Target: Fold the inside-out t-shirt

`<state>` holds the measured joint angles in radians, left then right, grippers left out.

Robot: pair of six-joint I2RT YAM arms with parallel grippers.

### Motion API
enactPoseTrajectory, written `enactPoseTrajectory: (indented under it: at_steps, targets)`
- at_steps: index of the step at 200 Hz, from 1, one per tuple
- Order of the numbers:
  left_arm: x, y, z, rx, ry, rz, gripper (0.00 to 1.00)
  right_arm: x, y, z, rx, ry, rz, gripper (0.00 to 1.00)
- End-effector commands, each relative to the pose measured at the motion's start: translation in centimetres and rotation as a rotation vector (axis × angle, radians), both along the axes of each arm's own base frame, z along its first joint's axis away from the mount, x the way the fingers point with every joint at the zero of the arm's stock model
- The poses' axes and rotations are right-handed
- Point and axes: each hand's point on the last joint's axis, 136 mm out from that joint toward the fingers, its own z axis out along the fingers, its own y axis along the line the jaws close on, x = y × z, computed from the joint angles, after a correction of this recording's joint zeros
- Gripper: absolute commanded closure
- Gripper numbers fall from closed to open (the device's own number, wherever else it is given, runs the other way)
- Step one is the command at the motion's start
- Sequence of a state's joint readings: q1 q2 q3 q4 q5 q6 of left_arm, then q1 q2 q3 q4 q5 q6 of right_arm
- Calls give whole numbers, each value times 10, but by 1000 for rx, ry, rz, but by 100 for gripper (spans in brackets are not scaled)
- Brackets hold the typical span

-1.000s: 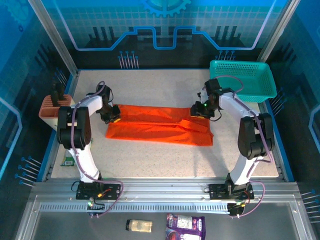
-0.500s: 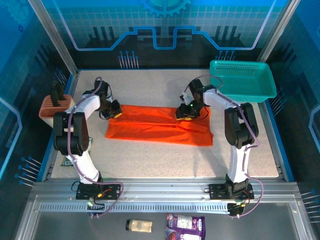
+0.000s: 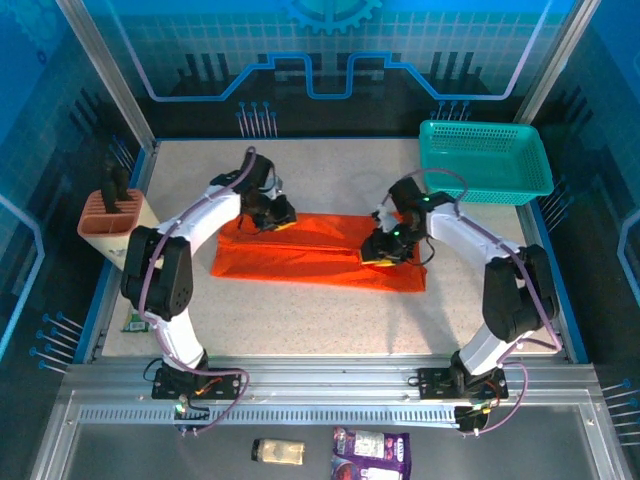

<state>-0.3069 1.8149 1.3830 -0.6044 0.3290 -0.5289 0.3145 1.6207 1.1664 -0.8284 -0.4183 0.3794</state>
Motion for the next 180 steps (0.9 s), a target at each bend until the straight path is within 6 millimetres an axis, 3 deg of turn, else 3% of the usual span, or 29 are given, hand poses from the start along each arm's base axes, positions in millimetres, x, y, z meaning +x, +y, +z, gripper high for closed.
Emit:
enactPoseTrajectory:
  at_steps: [1,34,62,71,109,138,180]
  targets:
    - [-12,-48,-2,-104,65,-41,77,10,-45,-16,-51,16,-196,58]
    - [-22,-107,-10,-178,99,-103,64,6,-77,-33,3,38,-341,57]
    - [-26,-133,-25,-157,143,-121,58,8,-83,-46,45,47,-374,54]
    - [-28,-141,-28,-152,147,-129,56,-2,-85,-58,34,90,-376,54]
    - [-32,-152,-39,-104,162,-119,46,-6,-89,-73,2,108,-382,53]
    - [-36,-155,-48,-101,193,-105,43,-7,-89,-75,3,110,-378,53]
    - [-46,-175,-53,-122,226,-137,43,-7,-88,-76,9,111,-379,53]
